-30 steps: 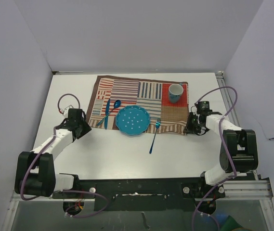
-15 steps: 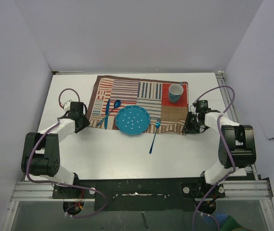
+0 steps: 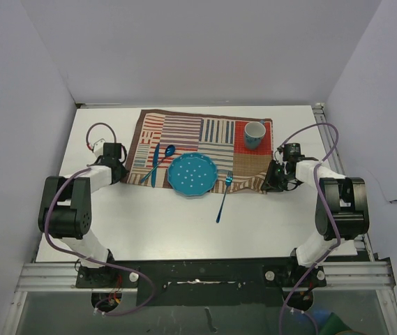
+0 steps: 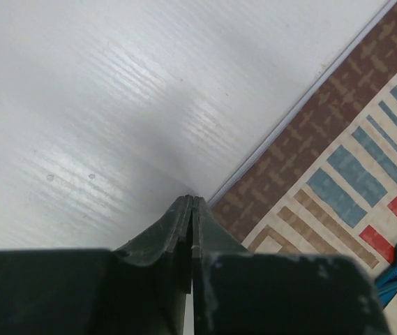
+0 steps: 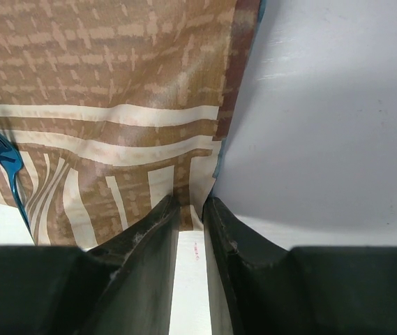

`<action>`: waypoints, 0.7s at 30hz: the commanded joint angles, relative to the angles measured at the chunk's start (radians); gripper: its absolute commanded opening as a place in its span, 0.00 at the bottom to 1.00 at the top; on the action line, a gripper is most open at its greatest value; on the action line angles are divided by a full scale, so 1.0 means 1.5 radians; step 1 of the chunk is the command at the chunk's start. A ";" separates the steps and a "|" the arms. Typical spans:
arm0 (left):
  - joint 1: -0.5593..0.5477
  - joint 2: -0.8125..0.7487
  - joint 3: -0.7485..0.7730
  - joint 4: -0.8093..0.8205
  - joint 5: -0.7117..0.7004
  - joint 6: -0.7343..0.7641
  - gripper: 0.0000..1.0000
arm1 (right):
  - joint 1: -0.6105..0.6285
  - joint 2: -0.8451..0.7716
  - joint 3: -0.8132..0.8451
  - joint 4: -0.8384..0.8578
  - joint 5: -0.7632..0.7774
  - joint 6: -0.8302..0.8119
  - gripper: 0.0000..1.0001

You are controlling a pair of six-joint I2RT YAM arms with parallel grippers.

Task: Set the dinner table for one person
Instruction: Move the napkin to the center of the board.

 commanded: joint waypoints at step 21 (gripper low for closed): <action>-0.003 -0.102 -0.103 0.016 0.059 -0.007 0.00 | 0.010 0.020 0.001 0.007 0.015 -0.006 0.23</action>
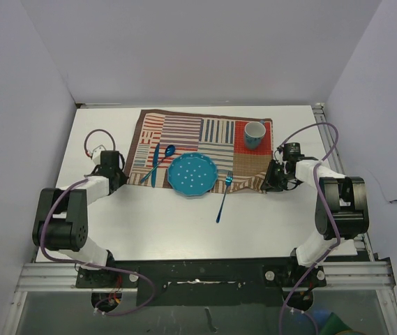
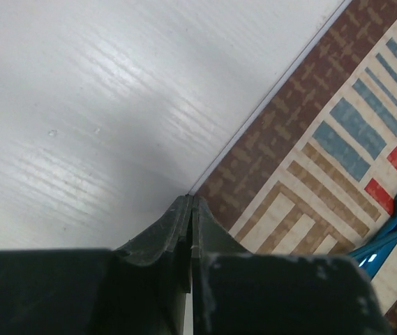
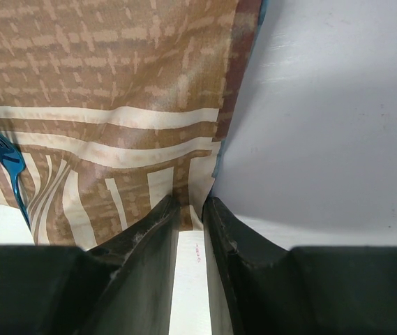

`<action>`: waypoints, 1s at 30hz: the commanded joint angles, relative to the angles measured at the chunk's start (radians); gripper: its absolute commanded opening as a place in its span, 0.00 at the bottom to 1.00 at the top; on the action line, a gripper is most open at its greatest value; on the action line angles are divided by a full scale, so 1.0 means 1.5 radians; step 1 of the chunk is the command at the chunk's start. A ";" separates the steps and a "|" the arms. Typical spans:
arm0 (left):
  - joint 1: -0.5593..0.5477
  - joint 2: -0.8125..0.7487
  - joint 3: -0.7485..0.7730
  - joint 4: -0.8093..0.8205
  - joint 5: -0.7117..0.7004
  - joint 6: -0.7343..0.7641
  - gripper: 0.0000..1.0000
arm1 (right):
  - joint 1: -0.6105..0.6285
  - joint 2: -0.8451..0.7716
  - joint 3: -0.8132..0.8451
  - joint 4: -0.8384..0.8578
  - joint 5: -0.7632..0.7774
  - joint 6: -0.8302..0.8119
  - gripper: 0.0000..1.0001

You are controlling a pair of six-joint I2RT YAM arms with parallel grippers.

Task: Set the dinner table for one person
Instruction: Move the napkin to the center of the board.

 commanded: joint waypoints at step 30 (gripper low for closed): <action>-0.013 -0.076 0.025 -0.137 0.033 0.002 0.44 | 0.019 0.044 -0.003 0.016 0.015 -0.008 0.24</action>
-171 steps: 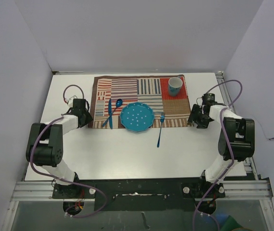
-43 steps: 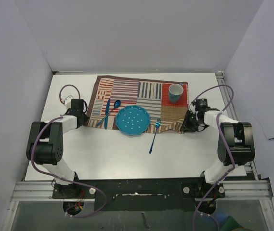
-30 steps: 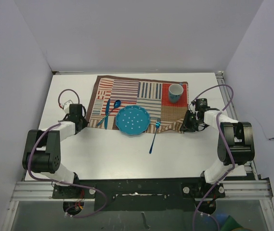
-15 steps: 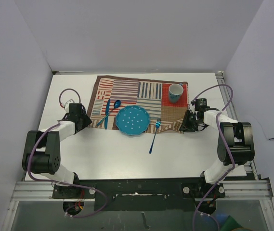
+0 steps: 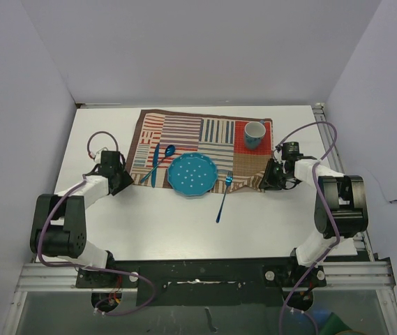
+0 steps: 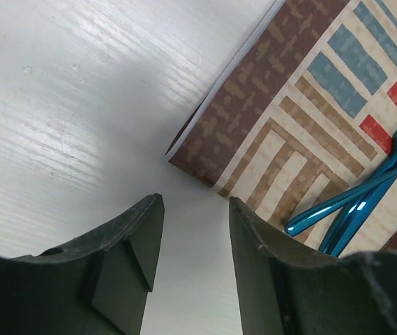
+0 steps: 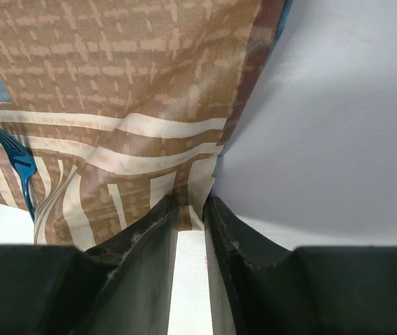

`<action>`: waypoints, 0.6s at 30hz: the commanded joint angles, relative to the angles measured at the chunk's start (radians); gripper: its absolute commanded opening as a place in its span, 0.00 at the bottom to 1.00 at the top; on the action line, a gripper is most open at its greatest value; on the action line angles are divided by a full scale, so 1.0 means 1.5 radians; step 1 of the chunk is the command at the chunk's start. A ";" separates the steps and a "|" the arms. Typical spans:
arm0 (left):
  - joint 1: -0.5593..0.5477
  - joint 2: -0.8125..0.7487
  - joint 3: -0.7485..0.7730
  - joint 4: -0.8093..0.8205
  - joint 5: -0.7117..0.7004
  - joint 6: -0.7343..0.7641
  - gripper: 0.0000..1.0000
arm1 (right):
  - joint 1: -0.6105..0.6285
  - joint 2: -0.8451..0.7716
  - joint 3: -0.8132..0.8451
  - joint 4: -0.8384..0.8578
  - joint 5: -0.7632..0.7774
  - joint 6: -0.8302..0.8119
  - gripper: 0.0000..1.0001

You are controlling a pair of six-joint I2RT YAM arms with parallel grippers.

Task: Set the dinner table for one person
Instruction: Move the napkin to the center of the board.

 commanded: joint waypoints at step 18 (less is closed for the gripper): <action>-0.003 0.070 0.040 0.048 -0.078 0.015 0.44 | 0.015 0.050 -0.001 0.001 0.019 -0.017 0.25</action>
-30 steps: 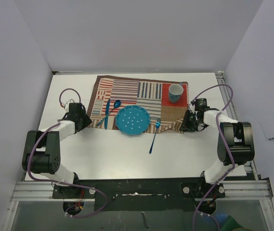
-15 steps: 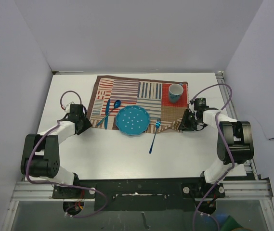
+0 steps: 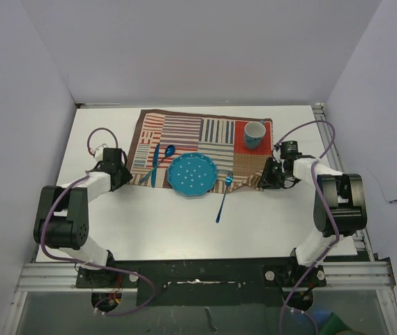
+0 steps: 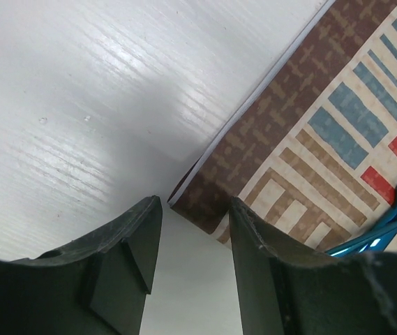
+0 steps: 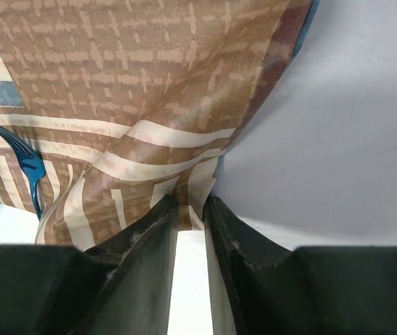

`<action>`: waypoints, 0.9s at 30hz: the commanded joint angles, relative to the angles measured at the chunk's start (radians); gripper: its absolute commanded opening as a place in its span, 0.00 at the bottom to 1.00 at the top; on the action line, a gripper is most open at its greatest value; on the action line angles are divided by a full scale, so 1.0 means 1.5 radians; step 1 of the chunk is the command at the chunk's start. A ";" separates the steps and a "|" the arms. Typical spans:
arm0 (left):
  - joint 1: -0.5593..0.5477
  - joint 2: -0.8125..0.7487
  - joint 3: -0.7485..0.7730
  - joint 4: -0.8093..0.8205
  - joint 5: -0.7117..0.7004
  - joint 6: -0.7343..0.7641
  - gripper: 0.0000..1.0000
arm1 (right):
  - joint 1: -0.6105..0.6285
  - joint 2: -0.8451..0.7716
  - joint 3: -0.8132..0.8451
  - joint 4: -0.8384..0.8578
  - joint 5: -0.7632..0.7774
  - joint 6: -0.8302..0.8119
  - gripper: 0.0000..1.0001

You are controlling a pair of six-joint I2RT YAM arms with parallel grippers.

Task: Set the dinner table for one person
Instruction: Move the napkin to the center of the board.

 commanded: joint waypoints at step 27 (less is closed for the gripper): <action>-0.045 -0.035 -0.039 0.005 0.023 -0.011 0.00 | 0.007 0.028 -0.027 -0.013 0.043 -0.018 0.25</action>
